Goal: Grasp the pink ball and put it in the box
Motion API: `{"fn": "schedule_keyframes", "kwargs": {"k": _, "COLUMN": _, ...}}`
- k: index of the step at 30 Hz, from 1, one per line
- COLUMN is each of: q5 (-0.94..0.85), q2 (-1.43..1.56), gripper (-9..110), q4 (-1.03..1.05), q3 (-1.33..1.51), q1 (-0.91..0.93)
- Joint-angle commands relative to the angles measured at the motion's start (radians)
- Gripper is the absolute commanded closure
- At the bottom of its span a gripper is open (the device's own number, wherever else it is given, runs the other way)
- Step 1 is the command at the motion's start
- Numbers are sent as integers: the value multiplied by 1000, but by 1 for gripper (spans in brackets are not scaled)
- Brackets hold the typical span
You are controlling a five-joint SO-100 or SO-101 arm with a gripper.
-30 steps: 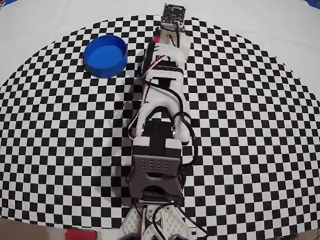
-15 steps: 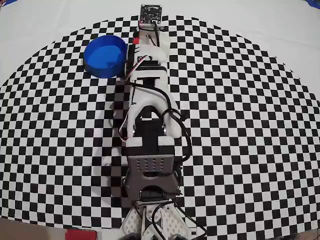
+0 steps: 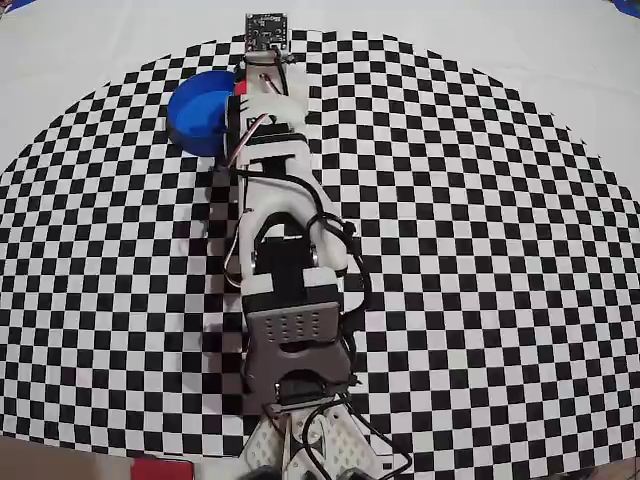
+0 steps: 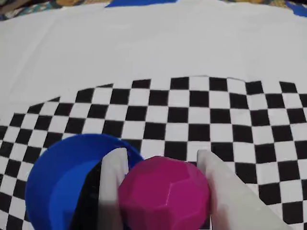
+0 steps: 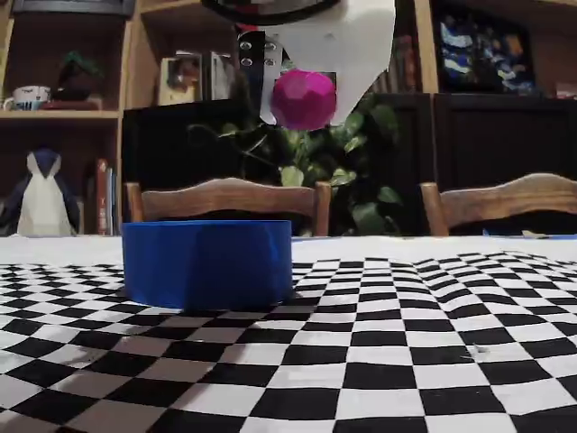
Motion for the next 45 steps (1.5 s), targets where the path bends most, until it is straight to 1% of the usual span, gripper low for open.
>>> {"fn": "schedule_keyframes", "kwargs": {"k": 1, "q5": -3, "q2": 9, "gripper": 101, "q4": -17, "q3": -20, "q1": -18}}
{"fn": "schedule_keyframes", "kwargs": {"k": 19, "q5": -3, "q2": -8, "gripper": 101, "q4": -20, "q3": -21, "q1": -100}}
{"fn": "schedule_keyframes", "kwargs": {"k": 34, "q5": -3, "q2": -49, "gripper": 101, "q4": -21, "q3": -46, "q1": -127}}
{"fn": "schedule_keyframes", "kwargs": {"k": 45, "q5": -3, "q2": -115, "gripper": 101, "q4": -21, "q3": -120, "q1": -130}}
